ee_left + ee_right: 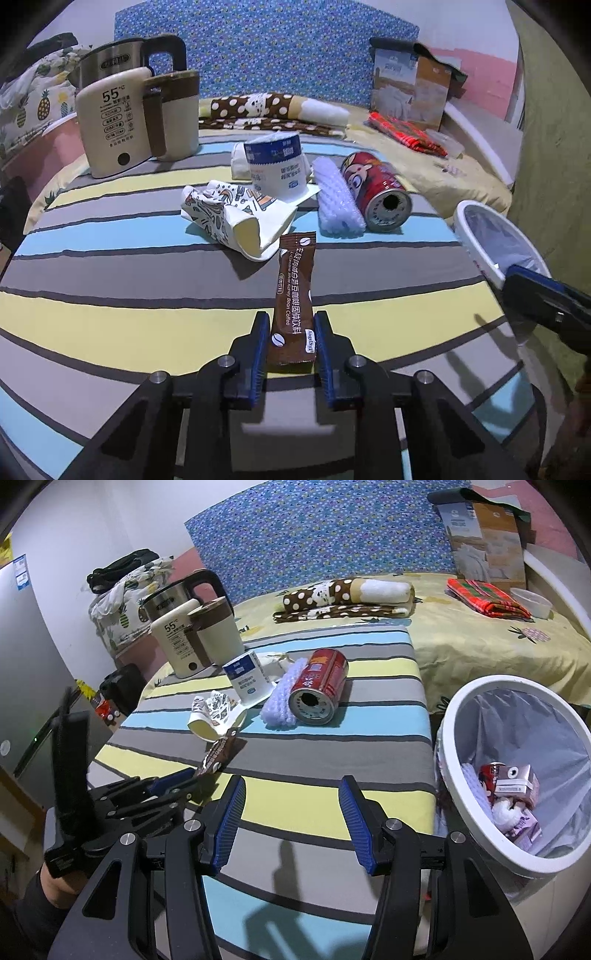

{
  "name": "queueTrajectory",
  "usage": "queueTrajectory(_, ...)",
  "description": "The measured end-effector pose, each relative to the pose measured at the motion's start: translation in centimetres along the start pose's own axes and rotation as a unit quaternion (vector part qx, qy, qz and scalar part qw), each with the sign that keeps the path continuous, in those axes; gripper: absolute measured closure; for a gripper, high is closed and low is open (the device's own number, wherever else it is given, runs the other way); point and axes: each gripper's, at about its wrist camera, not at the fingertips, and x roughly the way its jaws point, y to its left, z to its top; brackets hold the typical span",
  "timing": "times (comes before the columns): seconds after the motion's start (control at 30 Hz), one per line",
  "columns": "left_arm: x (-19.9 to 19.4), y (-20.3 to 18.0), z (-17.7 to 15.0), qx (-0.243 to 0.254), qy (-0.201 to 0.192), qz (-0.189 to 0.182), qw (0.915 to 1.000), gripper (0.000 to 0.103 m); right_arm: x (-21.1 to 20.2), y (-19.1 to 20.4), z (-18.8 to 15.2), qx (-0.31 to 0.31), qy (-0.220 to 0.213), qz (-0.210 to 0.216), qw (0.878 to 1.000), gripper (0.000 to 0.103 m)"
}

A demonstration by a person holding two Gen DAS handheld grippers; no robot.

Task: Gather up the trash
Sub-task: 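Grasp the brown coffee stick with the left tool and lift it, then grasp the white patterned paper wrapper with the right tool while the left tool holds the stick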

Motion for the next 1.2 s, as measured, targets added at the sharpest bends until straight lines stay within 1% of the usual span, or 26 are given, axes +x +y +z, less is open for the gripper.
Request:
queueTrajectory(0.13,-1.4,0.2,-0.6,0.003,-0.014,-0.013,0.9998,0.078,0.3,0.2,0.2,-0.003,0.003,0.0,1.0,0.049)
queueTrajectory(0.23,-2.5,0.9,-0.8,-0.004,-0.024,-0.016,0.9996,0.079,0.8,0.6,0.4,-0.006,0.005,0.003,1.0,0.049)
queueTrajectory(0.33,-3.6,1.8,-0.7,-0.017,-0.036,-0.01,0.9991,0.079,1.3,1.4,0.6,-0.014,0.008,0.009,1.0,0.049)
queueTrajectory(0.5,-4.8,3.8,-0.3,-0.039,-0.054,0.01,0.9977,0.078,2.5,2.9,0.9,-0.031,0.015,0.023,0.999,0.049)
queueTrajectory(0.73,-4.6,6.3,-0.1,-0.064,-0.055,0.033,0.9959,0.078,4.8,5.1,1.9,-0.053,0.03,0.048,0.997,0.049)
queueTrajectory(1.07,-3.8,8.8,0.1,-0.095,-0.058,0.036,0.9931,0.078,8.2,8.0,3.1,-0.098,0.048,0.054,0.993,0.049)
queueTrajectory(1.2,-3.6,9.7,0.0,-0.106,-0.056,0.037,0.9921,0.078,9.5,8.9,3.6,-0.118,0.05,0.052,0.99,0.051)
